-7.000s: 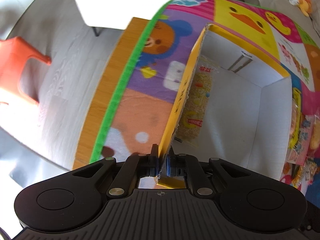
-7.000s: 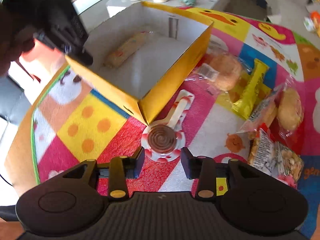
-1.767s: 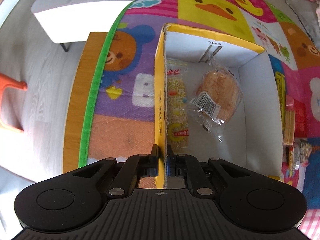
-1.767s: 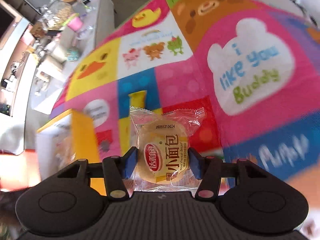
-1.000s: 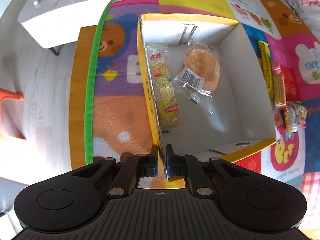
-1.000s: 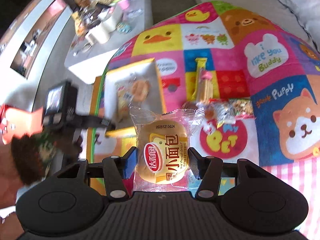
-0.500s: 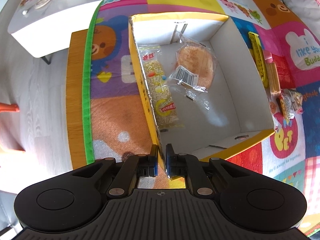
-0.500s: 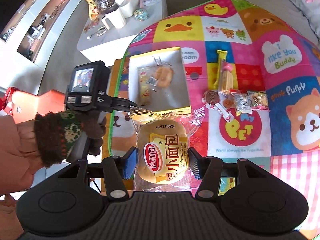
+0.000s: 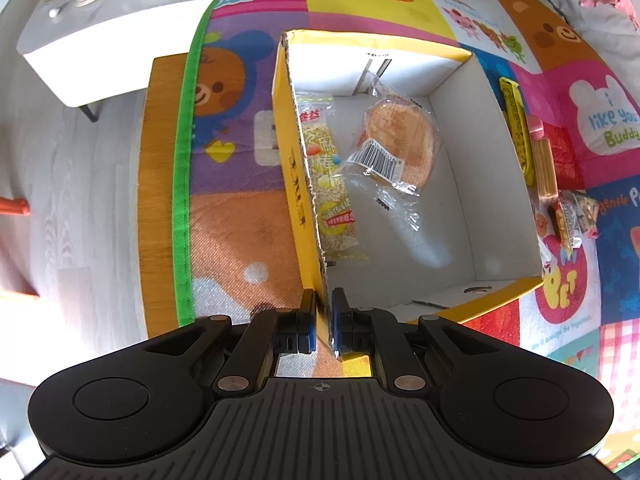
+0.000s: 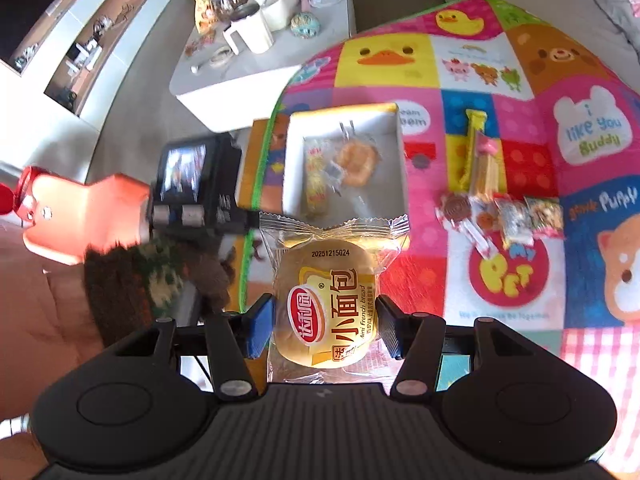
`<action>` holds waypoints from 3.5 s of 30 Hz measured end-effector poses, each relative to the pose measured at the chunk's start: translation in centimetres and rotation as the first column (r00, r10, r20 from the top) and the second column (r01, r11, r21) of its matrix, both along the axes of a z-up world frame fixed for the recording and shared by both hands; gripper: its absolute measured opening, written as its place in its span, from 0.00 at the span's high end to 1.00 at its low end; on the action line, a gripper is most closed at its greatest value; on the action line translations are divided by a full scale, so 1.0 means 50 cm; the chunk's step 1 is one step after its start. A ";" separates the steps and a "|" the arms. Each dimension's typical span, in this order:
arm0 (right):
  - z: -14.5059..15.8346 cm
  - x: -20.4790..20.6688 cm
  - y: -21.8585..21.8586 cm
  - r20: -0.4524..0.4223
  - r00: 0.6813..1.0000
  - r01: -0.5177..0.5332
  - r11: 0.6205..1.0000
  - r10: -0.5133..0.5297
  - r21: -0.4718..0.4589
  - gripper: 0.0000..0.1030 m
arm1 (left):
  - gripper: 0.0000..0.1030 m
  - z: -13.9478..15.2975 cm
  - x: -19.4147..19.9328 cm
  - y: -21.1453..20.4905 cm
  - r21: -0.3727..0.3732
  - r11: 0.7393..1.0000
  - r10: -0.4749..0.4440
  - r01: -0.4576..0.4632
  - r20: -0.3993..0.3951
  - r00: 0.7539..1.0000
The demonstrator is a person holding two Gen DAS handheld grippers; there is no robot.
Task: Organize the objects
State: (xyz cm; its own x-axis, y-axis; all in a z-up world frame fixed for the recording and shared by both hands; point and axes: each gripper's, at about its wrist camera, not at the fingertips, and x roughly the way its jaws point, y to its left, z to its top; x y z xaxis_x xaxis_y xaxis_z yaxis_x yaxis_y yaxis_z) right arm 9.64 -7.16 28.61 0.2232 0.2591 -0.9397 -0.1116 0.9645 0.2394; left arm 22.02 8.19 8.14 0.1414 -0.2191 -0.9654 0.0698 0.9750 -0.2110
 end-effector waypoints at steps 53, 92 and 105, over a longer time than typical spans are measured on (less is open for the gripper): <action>-0.474 0.395 -0.276 -0.068 0.985 0.148 0.980 -0.158 -0.136 0.48 | 0.91 -0.008 -0.014 -0.021 0.001 0.967 0.256 -0.256 0.012 0.967; -0.030 -0.053 -0.115 -0.072 0.994 0.081 0.996 -0.083 -0.040 0.61 | 0.90 -0.008 -0.019 -0.006 -0.025 0.998 0.056 -0.057 -0.028 0.998; 0.047 0.093 -0.049 0.226 0.956 0.181 0.982 -0.187 0.045 0.48 | 0.90 -0.010 -0.019 0.004 -0.045 0.997 0.064 -0.066 -0.035 0.997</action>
State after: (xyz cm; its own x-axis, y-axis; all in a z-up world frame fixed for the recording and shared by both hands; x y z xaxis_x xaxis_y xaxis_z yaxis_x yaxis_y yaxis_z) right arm 14.32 -9.60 30.95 0.4772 0.2146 -0.8522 0.0127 0.9679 0.2509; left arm 21.06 8.37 7.64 0.1242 -0.2548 -0.9590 -0.0016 0.9664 -0.2570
